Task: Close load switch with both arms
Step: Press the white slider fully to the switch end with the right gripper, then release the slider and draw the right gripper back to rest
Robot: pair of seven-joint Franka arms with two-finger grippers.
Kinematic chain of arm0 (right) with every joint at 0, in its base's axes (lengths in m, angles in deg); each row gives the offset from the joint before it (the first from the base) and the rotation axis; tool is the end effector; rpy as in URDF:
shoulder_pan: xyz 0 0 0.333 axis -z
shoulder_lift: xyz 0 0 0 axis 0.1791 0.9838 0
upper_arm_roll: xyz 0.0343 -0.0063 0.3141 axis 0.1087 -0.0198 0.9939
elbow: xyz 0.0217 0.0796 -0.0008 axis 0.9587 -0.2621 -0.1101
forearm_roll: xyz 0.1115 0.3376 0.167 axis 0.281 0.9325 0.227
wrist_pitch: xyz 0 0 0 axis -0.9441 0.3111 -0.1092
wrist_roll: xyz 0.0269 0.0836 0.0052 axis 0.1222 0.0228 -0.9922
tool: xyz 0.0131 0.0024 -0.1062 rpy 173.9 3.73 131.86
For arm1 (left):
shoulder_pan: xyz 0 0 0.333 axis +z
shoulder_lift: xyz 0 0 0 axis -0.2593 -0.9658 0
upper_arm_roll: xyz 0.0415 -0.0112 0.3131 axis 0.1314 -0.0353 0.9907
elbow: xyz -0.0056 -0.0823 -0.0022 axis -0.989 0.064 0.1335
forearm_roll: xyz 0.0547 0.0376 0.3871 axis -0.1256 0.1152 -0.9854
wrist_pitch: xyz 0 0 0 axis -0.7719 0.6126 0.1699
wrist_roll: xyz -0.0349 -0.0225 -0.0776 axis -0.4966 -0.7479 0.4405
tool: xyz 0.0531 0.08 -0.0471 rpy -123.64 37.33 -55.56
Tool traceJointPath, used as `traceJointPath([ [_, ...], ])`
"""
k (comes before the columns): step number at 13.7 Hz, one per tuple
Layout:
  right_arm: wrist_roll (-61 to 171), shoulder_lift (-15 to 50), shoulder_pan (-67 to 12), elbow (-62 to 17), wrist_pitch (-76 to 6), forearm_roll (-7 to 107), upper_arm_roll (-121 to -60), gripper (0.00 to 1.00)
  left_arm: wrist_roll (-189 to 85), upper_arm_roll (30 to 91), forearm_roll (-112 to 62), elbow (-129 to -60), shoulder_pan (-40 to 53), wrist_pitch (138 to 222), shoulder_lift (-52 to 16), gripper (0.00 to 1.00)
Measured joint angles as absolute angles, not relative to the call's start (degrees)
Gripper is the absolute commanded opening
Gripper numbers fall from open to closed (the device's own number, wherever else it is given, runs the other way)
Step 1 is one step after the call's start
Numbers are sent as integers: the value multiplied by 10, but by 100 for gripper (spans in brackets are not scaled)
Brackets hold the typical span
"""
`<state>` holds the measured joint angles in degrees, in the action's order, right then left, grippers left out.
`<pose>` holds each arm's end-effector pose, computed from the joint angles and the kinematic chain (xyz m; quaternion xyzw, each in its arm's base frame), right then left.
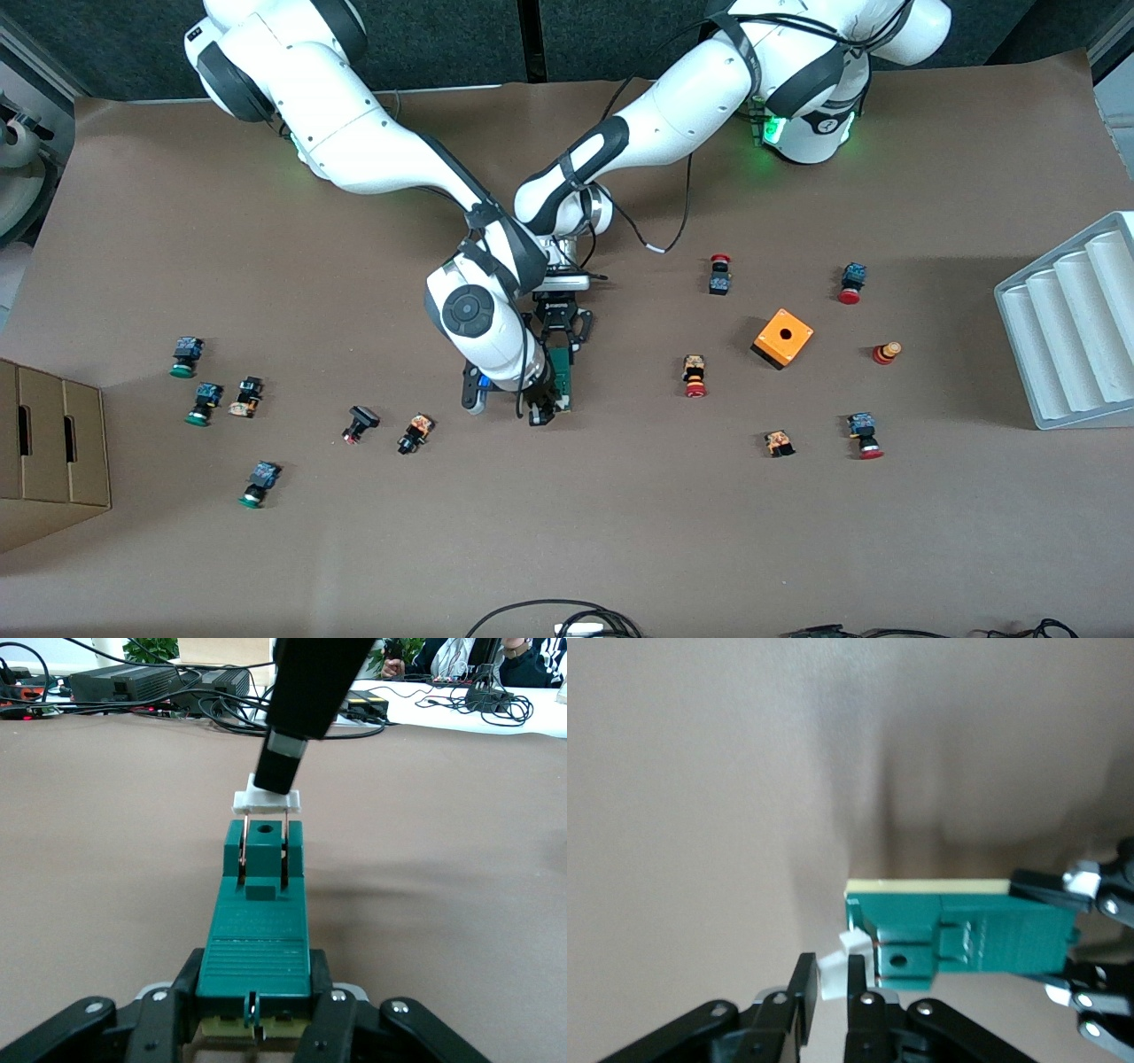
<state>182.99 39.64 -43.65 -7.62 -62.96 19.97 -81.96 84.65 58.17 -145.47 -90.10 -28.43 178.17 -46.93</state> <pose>0.6028 0.4338 0.2272 -0.6836 0.7180 0.0389 0.1249 0.3571 -0.5579 0.0775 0.8431 0.0257 0.5370 0.0117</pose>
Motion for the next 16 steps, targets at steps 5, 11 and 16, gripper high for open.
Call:
traceJointPath([
  [5,1830,403,-435,-71,-630,200,-823,26,847,582,-1455,-901,-284,1782,-469,49],
  [11,1821,389,-417,-51,-584,199,-824,100,847,582,-1455,-901,-284,1782,-469,49],
  [16,1680,296,-387,-68,-460,196,-824,100,847,582,-1455,-901,-284,1781,-469,49],
])
